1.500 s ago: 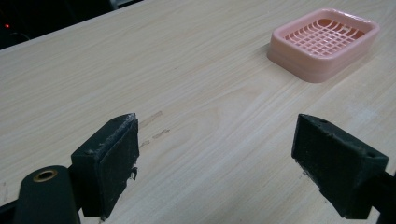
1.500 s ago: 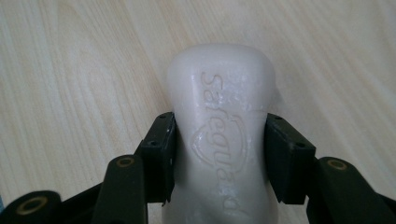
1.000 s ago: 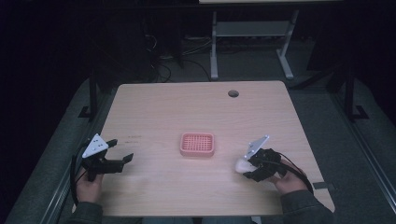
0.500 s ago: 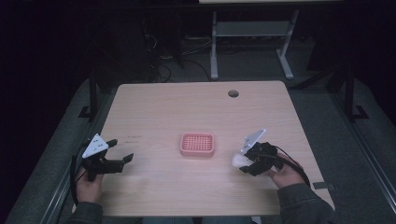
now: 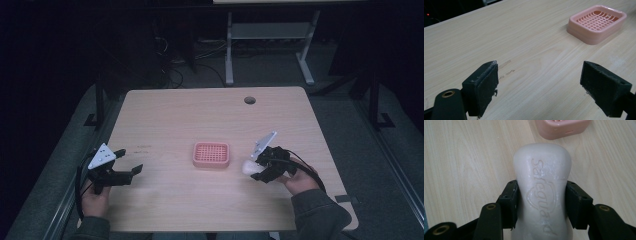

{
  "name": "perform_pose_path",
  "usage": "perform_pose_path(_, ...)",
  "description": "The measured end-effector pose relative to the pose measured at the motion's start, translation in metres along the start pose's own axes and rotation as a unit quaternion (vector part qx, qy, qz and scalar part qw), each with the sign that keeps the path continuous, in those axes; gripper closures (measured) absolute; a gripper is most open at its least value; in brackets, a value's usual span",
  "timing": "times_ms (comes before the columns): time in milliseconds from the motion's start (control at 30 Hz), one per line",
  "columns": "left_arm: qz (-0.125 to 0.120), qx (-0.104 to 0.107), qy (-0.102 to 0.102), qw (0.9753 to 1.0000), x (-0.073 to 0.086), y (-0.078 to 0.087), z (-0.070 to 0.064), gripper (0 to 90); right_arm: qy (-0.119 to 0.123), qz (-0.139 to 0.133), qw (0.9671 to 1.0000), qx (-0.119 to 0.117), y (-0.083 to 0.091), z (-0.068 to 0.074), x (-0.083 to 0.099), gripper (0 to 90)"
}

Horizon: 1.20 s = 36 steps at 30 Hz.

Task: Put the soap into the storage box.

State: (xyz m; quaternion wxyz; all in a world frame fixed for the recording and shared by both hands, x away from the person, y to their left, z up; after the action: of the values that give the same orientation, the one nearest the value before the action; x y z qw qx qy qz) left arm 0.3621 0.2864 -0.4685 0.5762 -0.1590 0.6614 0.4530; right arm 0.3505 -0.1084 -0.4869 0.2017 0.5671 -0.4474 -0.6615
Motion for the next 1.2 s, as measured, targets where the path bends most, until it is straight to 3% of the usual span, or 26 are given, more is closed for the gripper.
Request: perform_pose_path(1200, 0.000, 0.000, 0.001, 1.0000, 0.000, 0.000, 0.001, 14.5, 0.029, -0.005, 0.9994, -0.018, -0.015, -0.010, -0.043, 48.4)
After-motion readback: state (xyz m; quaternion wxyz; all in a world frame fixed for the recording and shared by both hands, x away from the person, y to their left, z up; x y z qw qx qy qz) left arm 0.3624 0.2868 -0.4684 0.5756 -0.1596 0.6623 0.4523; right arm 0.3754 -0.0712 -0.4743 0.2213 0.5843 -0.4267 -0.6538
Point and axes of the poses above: each handheld gripper's, and its own axes: y roughly backward along the jaws, x roughly out of its underside, z roughly to its left, the point moved 10 cm from there along -y, roughly forward along the jaws, and after that the axes turned 7 degrees about -z, right-handed, at the moved point
